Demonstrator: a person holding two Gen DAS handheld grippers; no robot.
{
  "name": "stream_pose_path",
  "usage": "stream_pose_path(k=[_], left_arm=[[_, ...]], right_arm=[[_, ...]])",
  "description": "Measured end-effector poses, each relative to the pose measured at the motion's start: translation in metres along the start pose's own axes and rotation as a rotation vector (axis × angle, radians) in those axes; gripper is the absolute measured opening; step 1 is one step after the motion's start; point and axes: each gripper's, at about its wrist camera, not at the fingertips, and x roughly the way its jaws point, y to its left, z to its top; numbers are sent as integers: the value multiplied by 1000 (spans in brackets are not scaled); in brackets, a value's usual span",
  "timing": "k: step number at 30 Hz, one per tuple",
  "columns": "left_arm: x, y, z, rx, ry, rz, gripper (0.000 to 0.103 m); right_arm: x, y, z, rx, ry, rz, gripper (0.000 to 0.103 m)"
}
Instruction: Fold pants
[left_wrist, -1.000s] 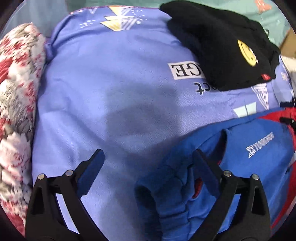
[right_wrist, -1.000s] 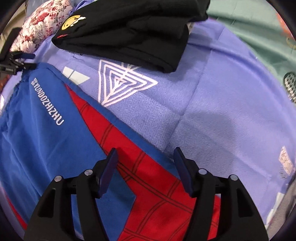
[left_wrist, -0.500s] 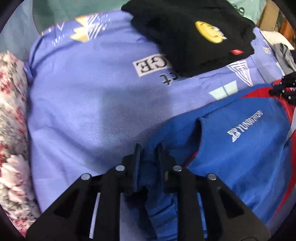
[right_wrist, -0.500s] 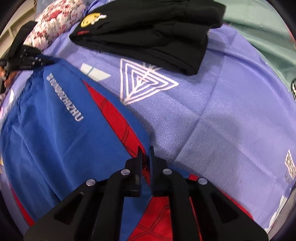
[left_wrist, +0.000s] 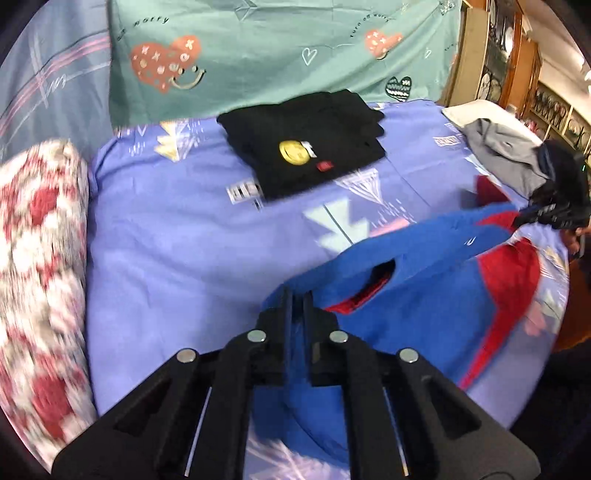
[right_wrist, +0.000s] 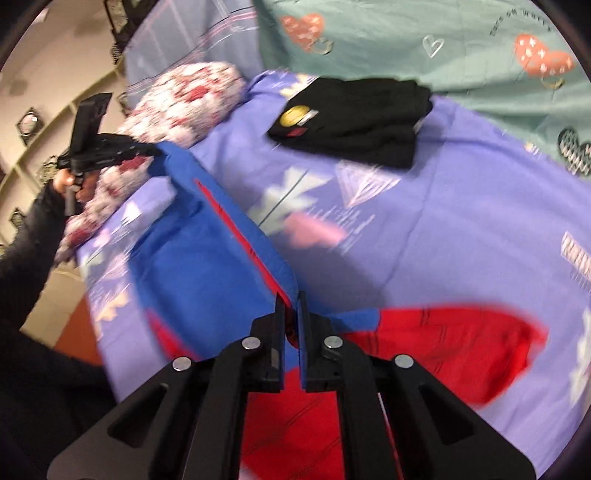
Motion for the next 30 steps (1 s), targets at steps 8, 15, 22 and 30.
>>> stream_pose_path(k=[8, 15, 22, 30], left_arm=[[14, -5, -75, -131, 69, -23, 5], [21, -2, -95, -215, 70, -40, 5], [26, 3, -53, -227, 55, 12, 5], [72, 41, 27, -329, 23, 104, 5]], right_arm=[[51, 25, -66, 85, 68, 72, 6], [56, 27, -76, 129, 45, 58, 6], [40, 14, -32, 109, -38, -51, 6], [56, -22, 82, 147, -134, -243, 6]])
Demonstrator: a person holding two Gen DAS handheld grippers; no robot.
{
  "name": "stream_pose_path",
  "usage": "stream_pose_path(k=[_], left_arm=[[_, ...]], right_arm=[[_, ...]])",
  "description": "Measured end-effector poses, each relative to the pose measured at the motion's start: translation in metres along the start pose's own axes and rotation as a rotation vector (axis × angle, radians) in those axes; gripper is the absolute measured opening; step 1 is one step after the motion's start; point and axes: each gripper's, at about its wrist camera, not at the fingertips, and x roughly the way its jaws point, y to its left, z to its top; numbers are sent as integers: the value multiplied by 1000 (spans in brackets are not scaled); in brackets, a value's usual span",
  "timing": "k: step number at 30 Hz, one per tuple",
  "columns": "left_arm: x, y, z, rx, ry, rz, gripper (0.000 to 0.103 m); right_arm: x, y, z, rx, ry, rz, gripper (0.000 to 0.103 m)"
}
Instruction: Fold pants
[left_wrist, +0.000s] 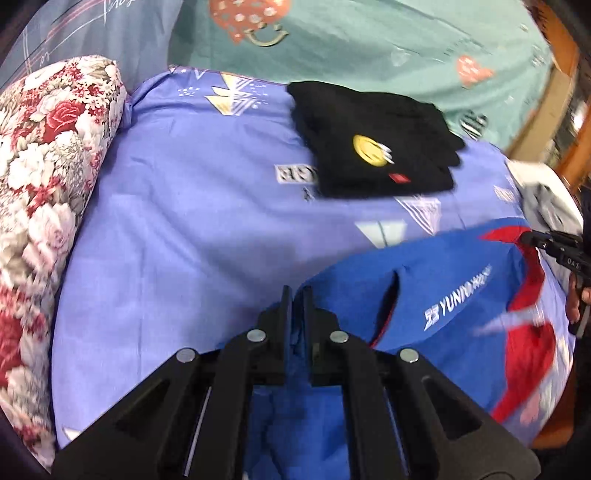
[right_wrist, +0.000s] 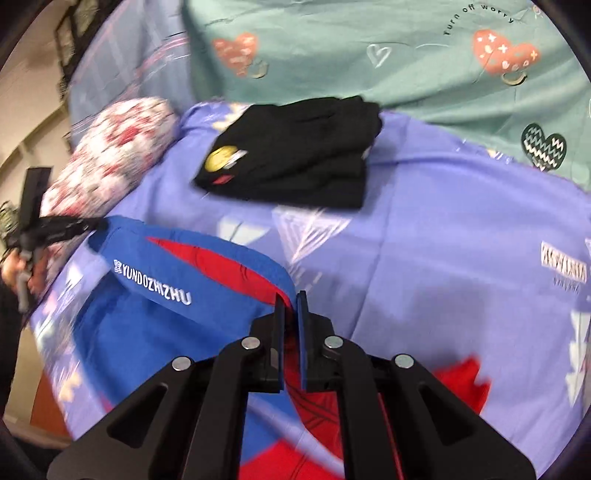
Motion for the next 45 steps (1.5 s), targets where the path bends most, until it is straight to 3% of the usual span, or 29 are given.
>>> stream_pose_path(k=[6, 12, 14, 15, 17, 19, 21, 23, 25, 32, 34, 36, 39, 40, 42, 44, 45], left_arm=[[53, 17, 25, -69, 57, 24, 5], [89, 30, 28, -99, 108, 49, 9], [98, 33, 27, -117, 127, 68, 10], [100, 33, 27, -127, 130, 76, 11], [97, 33, 27, -138, 118, 102, 19], [88, 31, 25, -144, 90, 131, 44], [76, 28, 23, -116, 61, 144, 61], [68, 25, 22, -75, 50, 158, 62], [66, 25, 21, -49, 59, 165, 61], [77, 27, 21, -45, 100, 149, 61], [81, 27, 21, -50, 106, 153, 62], [85, 28, 22, -62, 108, 155, 63], [85, 27, 22, -70, 107, 159, 63], [85, 27, 22, -70, 107, 159, 63], [84, 27, 22, -67, 107, 156, 63], [84, 27, 22, -66, 105, 151, 63], [84, 28, 22, -67, 106, 150, 63]], right_arm=[[71, -16, 21, 3, 87, -56, 6], [98, -30, 19, 17, 128, -110, 7], [107, -34, 17, 20, 142, -149, 19], [110, -34, 17, 16, 154, -186, 33], [102, -36, 16, 22, 117, -233, 41], [81, -46, 16, 80, 71, -166, 45], [57, -63, 14, 145, 28, -120, 45], [35, -82, 11, 175, 18, -115, 45], [21, -96, 5, 143, 43, -192, 45], [16, -134, -40, 69, 241, -340, 45], [26, -142, -57, 81, 305, -331, 45], [29, -144, -65, 98, 302, -295, 45], [30, -144, -72, 138, 278, -233, 25], [29, -142, -73, 135, 272, -216, 2], [27, -133, -76, 101, 271, -177, 0], [22, -133, -75, 107, 247, -201, 0], [12, -140, -71, 134, 194, -245, 0]])
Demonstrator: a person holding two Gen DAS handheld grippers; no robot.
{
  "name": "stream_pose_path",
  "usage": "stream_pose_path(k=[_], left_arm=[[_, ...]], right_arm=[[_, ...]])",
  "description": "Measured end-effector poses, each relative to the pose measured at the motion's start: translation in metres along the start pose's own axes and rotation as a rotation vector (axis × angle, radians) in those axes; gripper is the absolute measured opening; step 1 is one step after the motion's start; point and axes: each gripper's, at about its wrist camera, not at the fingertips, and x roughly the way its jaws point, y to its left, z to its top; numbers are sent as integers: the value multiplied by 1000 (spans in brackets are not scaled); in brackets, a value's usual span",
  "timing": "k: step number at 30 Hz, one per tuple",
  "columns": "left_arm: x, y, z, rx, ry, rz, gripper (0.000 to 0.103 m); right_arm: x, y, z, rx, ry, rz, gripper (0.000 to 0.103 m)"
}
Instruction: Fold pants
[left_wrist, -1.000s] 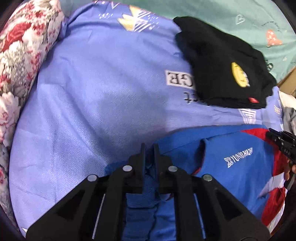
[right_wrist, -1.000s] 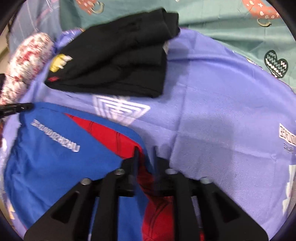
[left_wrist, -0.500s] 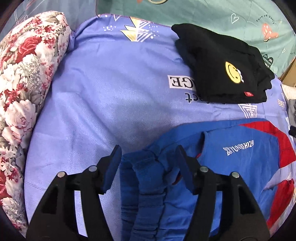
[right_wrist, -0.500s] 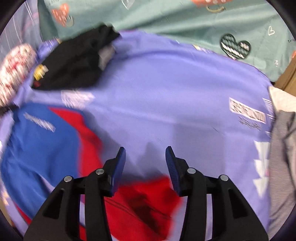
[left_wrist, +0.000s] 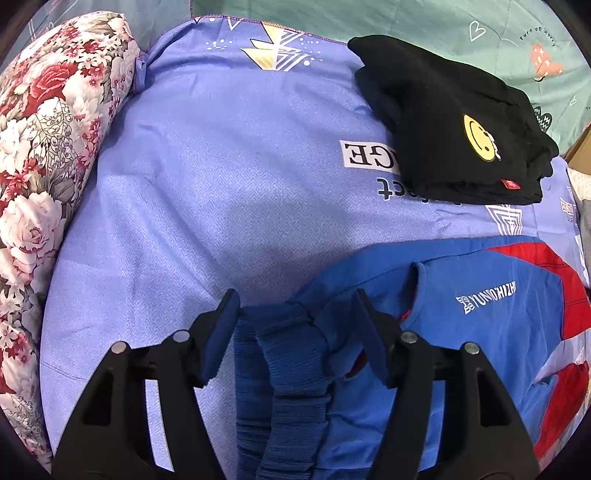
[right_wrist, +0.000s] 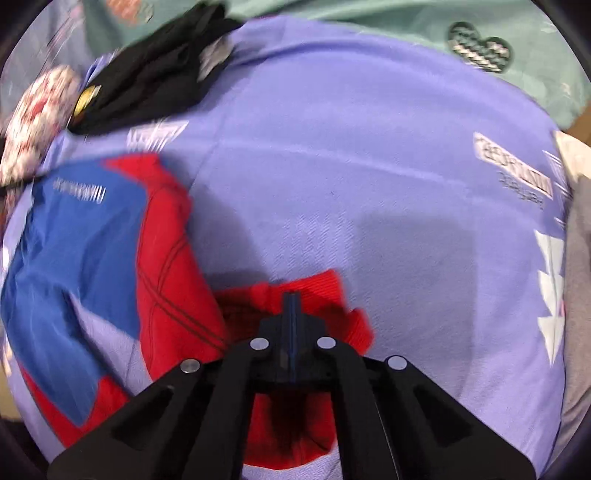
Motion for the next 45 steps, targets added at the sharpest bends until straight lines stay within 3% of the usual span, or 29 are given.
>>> stream_pose_path(k=[3, 4, 6, 7, 8, 9, 10, 11, 12, 14, 16, 17, 21, 24, 26, 28, 29, 30, 31, 33, 35, 36, 37, 42, 45], left_arm=[[0, 0, 1, 0, 2, -1, 63], [0, -1, 2, 3, 2, -1, 63], [0, -2, 2, 16, 1, 1, 63], [0, -2, 2, 22, 2, 1, 63], [0, -2, 3, 28, 3, -1, 63], [0, -2, 3, 31, 4, -3, 64], [0, -2, 3, 33, 6, -6, 65], [0, -1, 2, 33, 7, -7, 65], [0, -1, 2, 35, 9, -9, 65], [3, 0, 1, 39, 15, -9, 65], [5, 1, 1, 36, 19, -9, 65], [7, 2, 0, 27, 22, -14, 65], [7, 3, -2, 16, 18, -27, 65], [5, 3, -2, 30, 17, -25, 65], [3, 4, 0, 28, 15, -26, 65], [2, 4, 1, 26, 12, -35, 65], [1, 4, 2, 28, 10, -41, 65], [1, 3, 2, 31, 9, -48, 65], [1, 2, 3, 36, 11, -54, 67], [2, 0, 4, 56, 13, -62, 70], [4, -1, 4, 75, 19, -68, 73], [6, -2, 5, 87, 26, -72, 73], [8, -2, 5, 90, 30, -78, 74], [19, -3, 12, 131, 57, -105, 80], [26, -2, 17, 139, 77, -131, 84]], right_arm=[[-24, -39, 15, 154, -135, -165, 0], [-25, -48, 16, 189, -144, -177, 0], [-18, -56, 18, 222, -122, -253, 0], [-7, -53, 21, 199, -54, -364, 5], [0, -49, 26, 178, -17, -395, 6], [2, -41, 27, 157, -5, -340, 13], [3, -26, 25, 127, 6, -167, 45], [3, -14, 24, 90, 16, -90, 55], [2, -1, 21, 38, 18, -99, 58], [7, 12, 15, -22, 47, -112, 58], [16, 15, 6, -19, 88, -28, 58], [21, 17, 1, -24, 106, -34, 58], [24, 21, -5, -2, 110, 32, 20], [8, 27, 1, 7, 25, -37, 17], [-12, 5, 11, 112, -83, -105, 17], [-24, -17, 17, 177, -166, -254, 19], [-23, -28, 19, 201, -165, -306, 23], [-12, -39, 20, 240, -100, -351, 47], [-7, -52, 23, 259, -49, -382, 55], [-9, -47, 26, 247, -73, -429, 55], [-19, -20, 43, 164, -166, -335, 60], [-18, 1, 50, 93, -177, -206, 62], [-12, 15, 54, 41, -162, -148, 63], [36, 107, 76, -282, -23, -19, 64], [64, 127, 91, -376, 30, -6, 74]])
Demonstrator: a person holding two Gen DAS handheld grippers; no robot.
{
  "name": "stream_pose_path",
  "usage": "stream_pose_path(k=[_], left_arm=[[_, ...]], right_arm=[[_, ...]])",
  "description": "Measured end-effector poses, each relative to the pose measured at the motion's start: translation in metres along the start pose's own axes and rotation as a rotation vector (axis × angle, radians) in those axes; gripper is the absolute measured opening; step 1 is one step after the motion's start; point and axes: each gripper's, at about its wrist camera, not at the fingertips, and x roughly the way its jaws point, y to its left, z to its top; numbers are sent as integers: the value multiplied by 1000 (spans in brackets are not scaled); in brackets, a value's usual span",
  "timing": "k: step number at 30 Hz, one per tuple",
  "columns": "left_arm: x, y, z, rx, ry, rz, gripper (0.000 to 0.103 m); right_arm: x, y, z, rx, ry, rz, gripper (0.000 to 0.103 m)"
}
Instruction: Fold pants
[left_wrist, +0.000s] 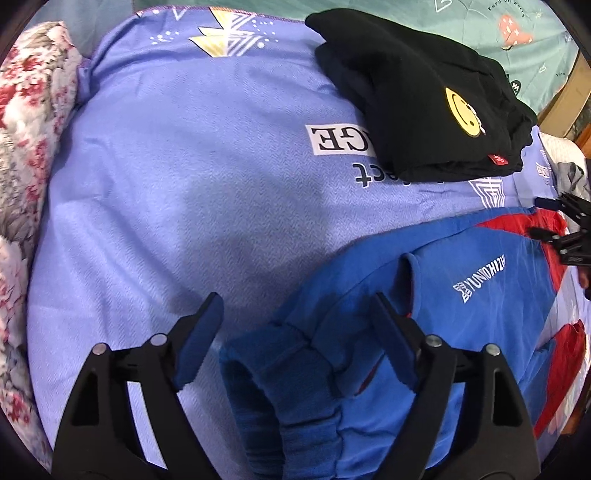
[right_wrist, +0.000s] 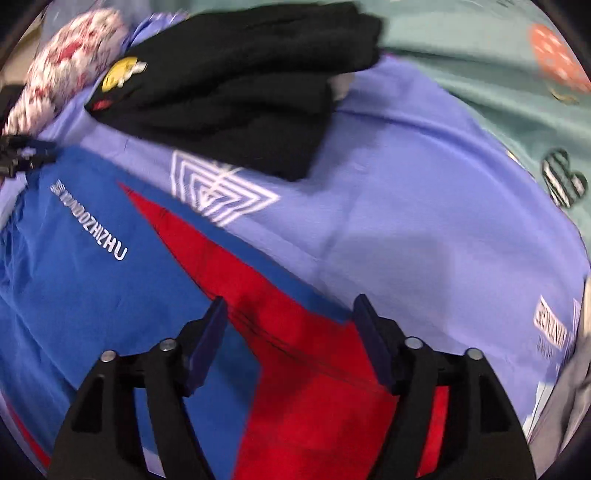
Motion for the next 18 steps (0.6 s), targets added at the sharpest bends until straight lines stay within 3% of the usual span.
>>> stream_pose_path(k=[3, 5, 6, 7, 8, 9, 10, 15, 18], left_arm=[[7, 2, 4, 15, 15, -20, 86], [10, 3, 4, 21, 25, -42, 86], [12, 2, 4, 26, 28, -53, 81], [12, 1, 3, 33, 30, -62, 76], [10, -2, 1, 58, 24, -67, 67], [9, -4, -1, 79, 28, -85, 44], [7, -4, -2, 89, 42, -109, 28], [-11, 0, -8, 83, 23, -129, 21], [-40, -4, -12, 88, -29, -133, 20]], right_arm=[[11, 12, 9, -63, -2, -5, 74], [13, 11, 13, -57, -1, 40, 66], [13, 9, 16, -31, 13, 126, 40], [11, 9, 18, -37, 13, 148, 15], [10, 11, 18, -52, 19, 151, 9], [9, 14, 18, -63, 22, 151, 7], [8, 16, 17, -68, 20, 144, 6], [-3, 4, 14, -13, -3, 183, 5], [-37, -5, 10, 18, -66, 223, 5]])
